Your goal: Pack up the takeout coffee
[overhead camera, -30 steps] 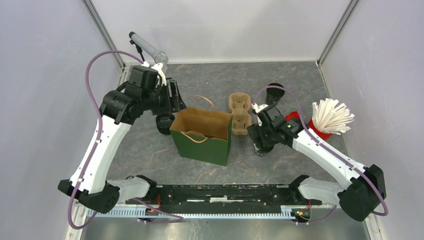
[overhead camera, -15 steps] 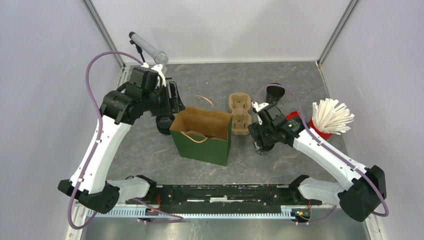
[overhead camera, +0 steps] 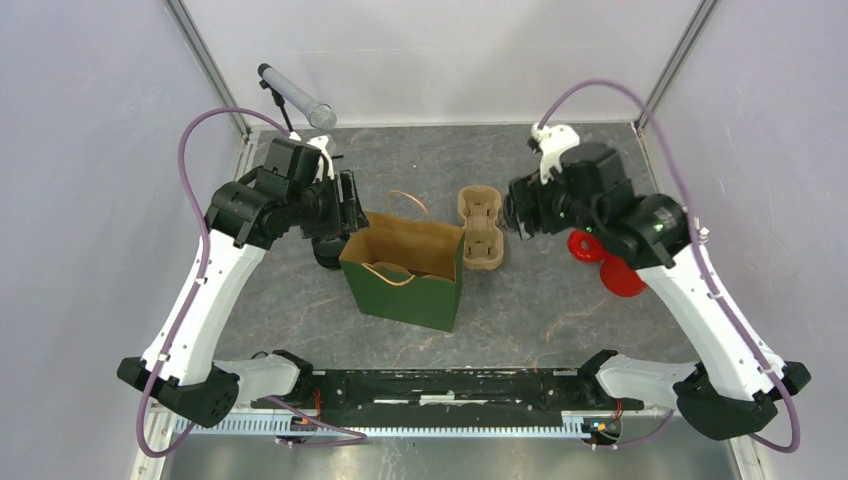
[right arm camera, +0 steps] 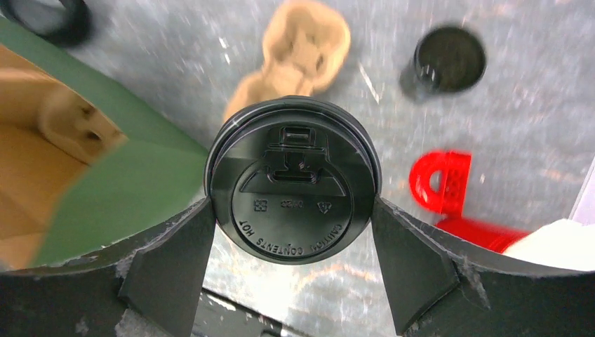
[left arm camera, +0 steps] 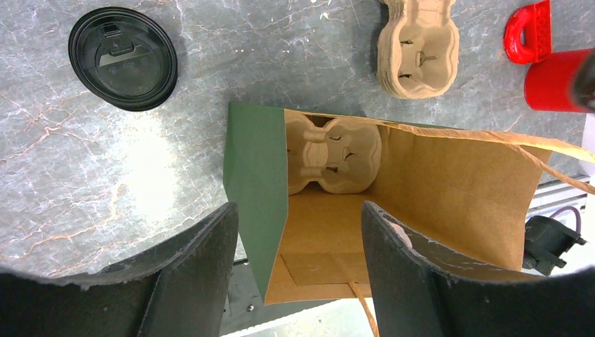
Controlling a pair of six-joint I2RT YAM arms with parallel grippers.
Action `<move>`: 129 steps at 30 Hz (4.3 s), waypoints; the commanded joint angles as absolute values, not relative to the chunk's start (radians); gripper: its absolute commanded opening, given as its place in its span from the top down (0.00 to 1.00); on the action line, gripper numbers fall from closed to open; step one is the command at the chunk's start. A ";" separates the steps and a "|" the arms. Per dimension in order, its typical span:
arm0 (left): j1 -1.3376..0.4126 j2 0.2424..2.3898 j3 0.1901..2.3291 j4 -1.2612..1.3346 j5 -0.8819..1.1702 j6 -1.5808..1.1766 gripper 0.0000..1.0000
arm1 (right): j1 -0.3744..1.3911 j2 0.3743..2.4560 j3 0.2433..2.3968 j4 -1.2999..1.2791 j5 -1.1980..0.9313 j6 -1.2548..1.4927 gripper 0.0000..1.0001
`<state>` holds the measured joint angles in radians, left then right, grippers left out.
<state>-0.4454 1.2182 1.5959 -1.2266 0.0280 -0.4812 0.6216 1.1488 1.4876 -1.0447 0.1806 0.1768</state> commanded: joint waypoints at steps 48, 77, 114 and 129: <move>-0.447 0.943 1.243 -0.684 0.076 -0.371 0.98 | 1.086 1.442 1.637 -0.665 0.053 -0.331 0.15; -0.446 0.978 1.478 -1.435 0.063 -0.449 0.30 | 1.362 1.411 1.403 -0.649 0.248 -0.329 0.15; -0.446 0.821 1.258 -1.264 0.069 -0.497 0.38 | 1.297 1.379 1.215 -0.406 0.211 -0.487 0.16; -0.447 0.807 1.221 -1.343 0.101 -0.506 0.25 | 1.315 1.419 1.236 -0.379 0.277 -0.479 0.16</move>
